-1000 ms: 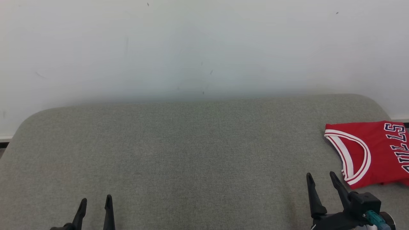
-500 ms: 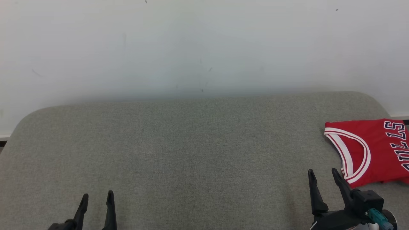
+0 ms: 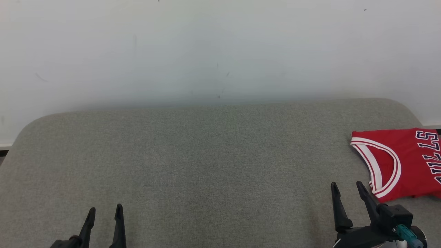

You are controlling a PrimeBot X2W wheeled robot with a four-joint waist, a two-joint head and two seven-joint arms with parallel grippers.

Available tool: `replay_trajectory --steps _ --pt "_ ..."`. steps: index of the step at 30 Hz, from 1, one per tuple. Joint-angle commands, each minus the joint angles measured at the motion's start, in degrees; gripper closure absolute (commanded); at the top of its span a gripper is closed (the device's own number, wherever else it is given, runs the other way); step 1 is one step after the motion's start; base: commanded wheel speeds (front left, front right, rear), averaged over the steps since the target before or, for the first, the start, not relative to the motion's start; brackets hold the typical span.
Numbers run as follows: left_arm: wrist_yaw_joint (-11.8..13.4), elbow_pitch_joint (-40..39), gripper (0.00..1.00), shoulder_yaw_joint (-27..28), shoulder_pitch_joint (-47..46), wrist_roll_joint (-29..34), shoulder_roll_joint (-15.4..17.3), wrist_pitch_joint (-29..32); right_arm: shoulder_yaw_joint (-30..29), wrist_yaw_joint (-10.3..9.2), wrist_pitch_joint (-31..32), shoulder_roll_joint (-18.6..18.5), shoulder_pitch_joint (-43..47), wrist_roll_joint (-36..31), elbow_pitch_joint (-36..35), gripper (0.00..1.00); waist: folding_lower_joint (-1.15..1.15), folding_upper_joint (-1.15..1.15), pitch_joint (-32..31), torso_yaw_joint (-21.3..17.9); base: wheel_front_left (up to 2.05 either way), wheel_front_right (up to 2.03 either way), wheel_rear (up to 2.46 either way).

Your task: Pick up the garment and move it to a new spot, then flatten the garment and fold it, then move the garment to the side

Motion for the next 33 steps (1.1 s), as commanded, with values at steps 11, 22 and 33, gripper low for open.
replay_trajectory --steps 11,22,33 --pt "-0.2 3.4 1.00 0.2 1.5 -2.4 -0.4 0.8 -0.3 0.01 0.9 0.6 2.2 1.9 3.2 1.00 0.00 0.00 0.2 0.1 0.00 0.00 0.00" --pt "-0.4 2.7 1.00 0.5 0.1 -15.1 -0.3 4.1 -1.3 -0.01 3.8 0.9 1.6 15.0 1.4 1.00 0.00 0.00 0.6 0.0 0.00 0.00 0.00" --pt "-0.6 2.1 1.00 0.8 -1.0 -25.3 -0.3 6.8 -2.1 -0.02 6.0 1.2 1.2 25.6 0.1 1.00 0.00 0.00 1.1 0.0 0.00 0.00 0.00"
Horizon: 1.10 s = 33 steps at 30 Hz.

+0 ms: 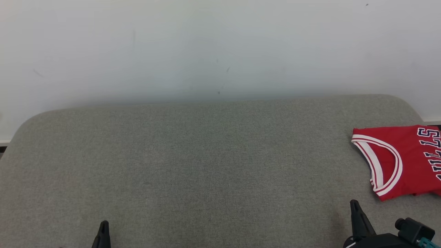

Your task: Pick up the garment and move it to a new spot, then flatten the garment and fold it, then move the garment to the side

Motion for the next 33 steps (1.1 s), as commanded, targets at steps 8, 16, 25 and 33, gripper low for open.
replay_trajectory --steps 8,16,25,33 --pt "-0.3 -1.3 1.00 0.5 -2.5 -8.1 0.3 2.0 -0.9 -0.04 1.7 0.1 -1.9 8.5 -1.9 1.00 0.00 0.00 0.3 0.0 0.00 0.00 0.00" --pt "-0.4 -1.5 1.00 0.7 -3.2 -13.5 0.3 3.5 -1.3 -0.05 3.0 0.3 -2.2 14.0 -2.5 1.00 0.00 0.00 0.6 0.0 0.00 0.00 0.00" --pt "-0.5 -1.8 1.00 0.9 -3.9 -19.8 0.4 5.2 -1.9 -0.06 4.5 0.4 -2.5 20.6 -3.3 1.00 0.00 0.00 1.0 -0.1 0.00 0.00 0.00" --pt "-0.6 -2.0 1.00 1.2 -4.4 -24.9 0.4 6.6 -2.3 -0.07 5.7 0.6 -2.7 25.9 -4.0 1.00 0.00 0.00 1.3 -0.1 0.00 0.00 0.00"
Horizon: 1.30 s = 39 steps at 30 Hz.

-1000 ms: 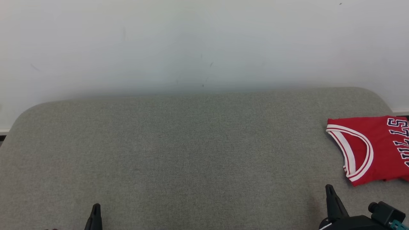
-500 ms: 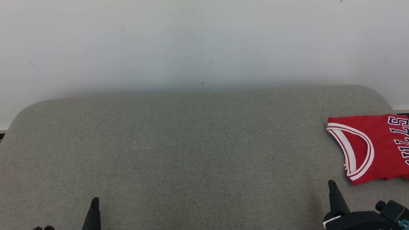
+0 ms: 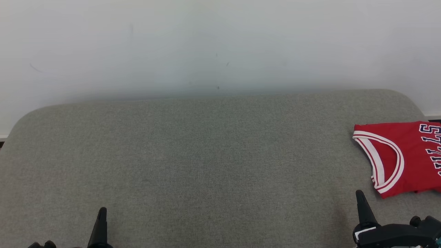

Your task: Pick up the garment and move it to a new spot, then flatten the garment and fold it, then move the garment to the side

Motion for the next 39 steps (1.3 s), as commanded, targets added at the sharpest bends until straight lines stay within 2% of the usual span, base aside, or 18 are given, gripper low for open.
replay_trajectory --steps 1,39 --pt "-0.4 -0.7 1.00 0.3 -1.3 -1.3 0.3 0.3 -0.3 -0.06 0.3 0.0 -1.3 1.5 -0.8 1.00 0.00 0.00 0.0 0.0 0.00 0.00 0.00" --pt "-0.8 -1.5 1.00 1.0 -3.5 -20.9 0.4 5.6 -2.0 -0.10 4.9 0.5 -2.1 21.6 -3.2 1.00 0.00 0.00 1.5 -0.1 0.00 0.00 0.00"
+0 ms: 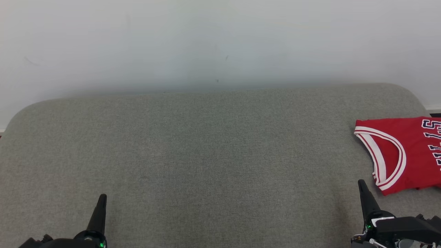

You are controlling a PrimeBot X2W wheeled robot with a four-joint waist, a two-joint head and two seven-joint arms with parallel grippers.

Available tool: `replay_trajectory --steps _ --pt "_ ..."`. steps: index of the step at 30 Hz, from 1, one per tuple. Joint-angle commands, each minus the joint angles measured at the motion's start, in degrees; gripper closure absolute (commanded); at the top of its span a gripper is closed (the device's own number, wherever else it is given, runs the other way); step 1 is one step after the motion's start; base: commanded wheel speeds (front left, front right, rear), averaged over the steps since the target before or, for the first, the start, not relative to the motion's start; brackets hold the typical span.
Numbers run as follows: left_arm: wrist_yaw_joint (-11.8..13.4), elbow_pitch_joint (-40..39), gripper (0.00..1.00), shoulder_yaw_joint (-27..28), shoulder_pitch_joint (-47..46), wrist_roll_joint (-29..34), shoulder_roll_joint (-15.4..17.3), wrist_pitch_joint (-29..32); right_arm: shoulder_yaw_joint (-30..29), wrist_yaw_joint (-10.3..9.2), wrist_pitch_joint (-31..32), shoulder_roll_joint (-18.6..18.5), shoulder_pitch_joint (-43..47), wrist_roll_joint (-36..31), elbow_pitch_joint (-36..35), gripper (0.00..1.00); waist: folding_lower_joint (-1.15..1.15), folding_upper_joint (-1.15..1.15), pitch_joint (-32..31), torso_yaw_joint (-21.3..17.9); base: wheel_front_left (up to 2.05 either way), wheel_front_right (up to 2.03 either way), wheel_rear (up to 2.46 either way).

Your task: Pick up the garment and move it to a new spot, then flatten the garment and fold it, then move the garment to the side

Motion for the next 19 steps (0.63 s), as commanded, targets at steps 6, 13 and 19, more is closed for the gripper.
replay_trajectory --steps 6,13,19 --pt "-0.4 -0.6 1.00 0.3 -1.4 -4.2 0.3 1.2 -0.5 -0.10 1.0 0.1 -1.0 3.9 -0.9 1.00 0.00 0.00 0.3 0.0 0.00 0.00 0.00" --pt "-0.5 -0.7 1.00 0.4 -1.6 -7.0 0.4 1.9 -0.7 -0.11 1.7 0.2 -1.0 6.9 -1.2 1.00 0.00 0.00 0.6 0.0 0.00 0.00 0.00" --pt "-0.5 -0.8 1.00 0.5 -1.8 -8.9 0.4 2.5 -0.9 -0.12 2.1 0.3 -1.1 9.1 -1.4 1.00 0.00 0.00 0.8 -0.1 0.00 0.00 0.00"
